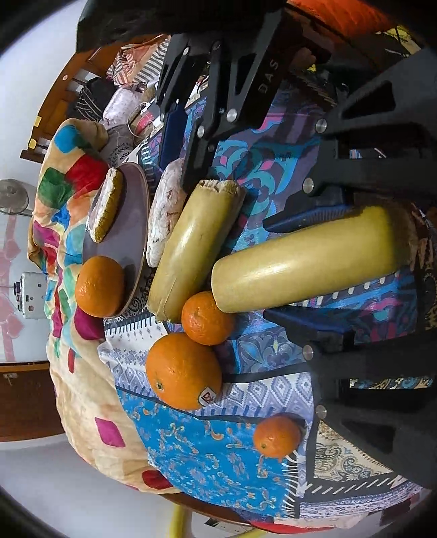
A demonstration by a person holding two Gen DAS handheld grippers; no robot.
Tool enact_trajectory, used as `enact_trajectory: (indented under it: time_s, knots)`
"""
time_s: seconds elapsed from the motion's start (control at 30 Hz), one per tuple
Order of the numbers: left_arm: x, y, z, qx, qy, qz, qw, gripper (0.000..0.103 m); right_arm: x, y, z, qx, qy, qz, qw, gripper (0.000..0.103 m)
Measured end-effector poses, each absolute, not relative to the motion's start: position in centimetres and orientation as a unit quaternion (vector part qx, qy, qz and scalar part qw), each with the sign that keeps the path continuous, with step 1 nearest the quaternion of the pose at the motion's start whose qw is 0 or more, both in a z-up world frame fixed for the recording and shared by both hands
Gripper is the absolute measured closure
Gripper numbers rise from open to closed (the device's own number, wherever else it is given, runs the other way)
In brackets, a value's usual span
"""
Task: Organize fruits
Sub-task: 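Grasp the yellow cylinder with left gripper while right gripper lifts the pink pomelo piece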
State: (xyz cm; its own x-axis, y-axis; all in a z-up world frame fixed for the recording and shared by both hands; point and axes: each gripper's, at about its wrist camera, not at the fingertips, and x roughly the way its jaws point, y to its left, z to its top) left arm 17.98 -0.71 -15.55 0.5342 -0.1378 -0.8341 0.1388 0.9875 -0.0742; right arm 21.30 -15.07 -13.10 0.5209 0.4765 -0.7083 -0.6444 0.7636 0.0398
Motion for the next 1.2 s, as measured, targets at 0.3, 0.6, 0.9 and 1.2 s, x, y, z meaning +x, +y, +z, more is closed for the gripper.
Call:
enact_trajectory:
  time_s: [0.3, 0.6, 0.9, 1.2]
  knots:
    - [17.9, -0.9, -15.4, 0.013, 0.477, -0.087, 0.875, 0.061, 19.9, -16.1, -12.1, -0.110, 0.354, 0.318, 0.872, 0.075]
    - [15.8, -1.1, -15.2, 0.049, 0.476, -0.097, 0.873, 0.063, 16.2, -21.6, -11.6, -0.099, 0.364, 0.293, 0.878, 0.076]
    - [15.9, -1.2, -15.3, 0.046, 0.481, -0.090, 0.871, 0.063, 16.1, -21.2, -12.3, -0.102, 0.374, 0.303, 0.870, 0.067]
    - [16.9, -1.0, -15.6, 0.028, 0.482, -0.092, 0.871, 0.063, 18.4, -20.2, -14.4, -0.084, 0.391, 0.286, 0.871, 0.055]
